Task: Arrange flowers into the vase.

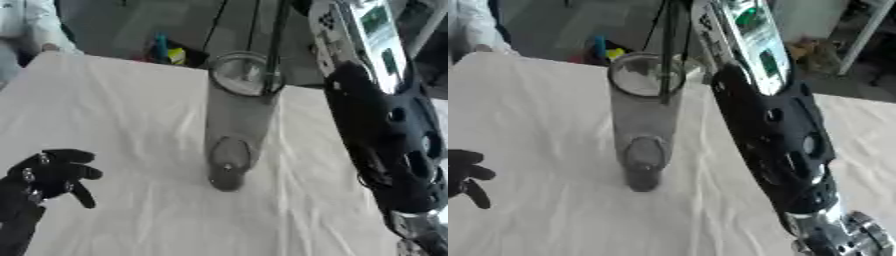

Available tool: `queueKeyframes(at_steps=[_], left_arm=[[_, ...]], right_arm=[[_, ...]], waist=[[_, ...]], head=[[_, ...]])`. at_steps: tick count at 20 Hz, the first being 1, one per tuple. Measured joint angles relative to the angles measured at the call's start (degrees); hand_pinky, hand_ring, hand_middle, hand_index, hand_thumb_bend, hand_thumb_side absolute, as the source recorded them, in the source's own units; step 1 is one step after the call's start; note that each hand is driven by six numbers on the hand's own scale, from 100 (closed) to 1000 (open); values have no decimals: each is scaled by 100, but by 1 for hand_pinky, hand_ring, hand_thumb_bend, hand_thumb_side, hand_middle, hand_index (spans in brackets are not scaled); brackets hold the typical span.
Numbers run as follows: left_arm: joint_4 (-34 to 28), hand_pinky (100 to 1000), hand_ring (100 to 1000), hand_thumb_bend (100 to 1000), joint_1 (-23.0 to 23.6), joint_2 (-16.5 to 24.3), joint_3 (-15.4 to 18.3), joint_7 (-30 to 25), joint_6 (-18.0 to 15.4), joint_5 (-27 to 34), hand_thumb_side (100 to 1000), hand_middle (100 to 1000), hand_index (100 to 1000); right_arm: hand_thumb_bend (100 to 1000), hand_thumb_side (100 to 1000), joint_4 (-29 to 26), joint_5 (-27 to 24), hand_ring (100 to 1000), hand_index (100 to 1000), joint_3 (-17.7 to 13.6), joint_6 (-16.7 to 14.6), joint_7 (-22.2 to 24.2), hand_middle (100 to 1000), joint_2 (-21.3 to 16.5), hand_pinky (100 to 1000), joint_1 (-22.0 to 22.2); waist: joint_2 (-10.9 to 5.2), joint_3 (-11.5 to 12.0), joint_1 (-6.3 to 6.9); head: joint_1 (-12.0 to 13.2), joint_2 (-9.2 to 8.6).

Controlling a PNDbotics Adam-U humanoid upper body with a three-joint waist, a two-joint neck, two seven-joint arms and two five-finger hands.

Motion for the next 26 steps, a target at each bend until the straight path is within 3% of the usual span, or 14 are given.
queueKeyframes(at_steps=[4,12,21,26], left_arm=[[0,481,715,100,-20,-1,-1,-21,-9,-4,1000,751,726],[0,482,717,100,-36,-3,-33,-73,-11,-43,1000,753,725],[0,482,717,100,-81,-6,-34,-130,-9,-90,1000,755,725],[0,482,718,100,-87,-10,-34,-170,-13,-106,1000,756,724]], right_arm=[[100,625,3,0,100,100,-34,-127,14,100,2,100,3],[100,673,109,-30,100,100,-72,-382,103,100,7,100,-48],[100,810,258,-30,122,100,-139,-849,227,100,12,100,-102],[100,838,308,-38,127,100,-174,-1194,294,100,13,100,-118]], waist=[[27,20,0],[90,68,-3],[190,144,-76],[250,169,-100]], head=[[2,-7],[-30,-103],[-31,-187],[-31,-215]])
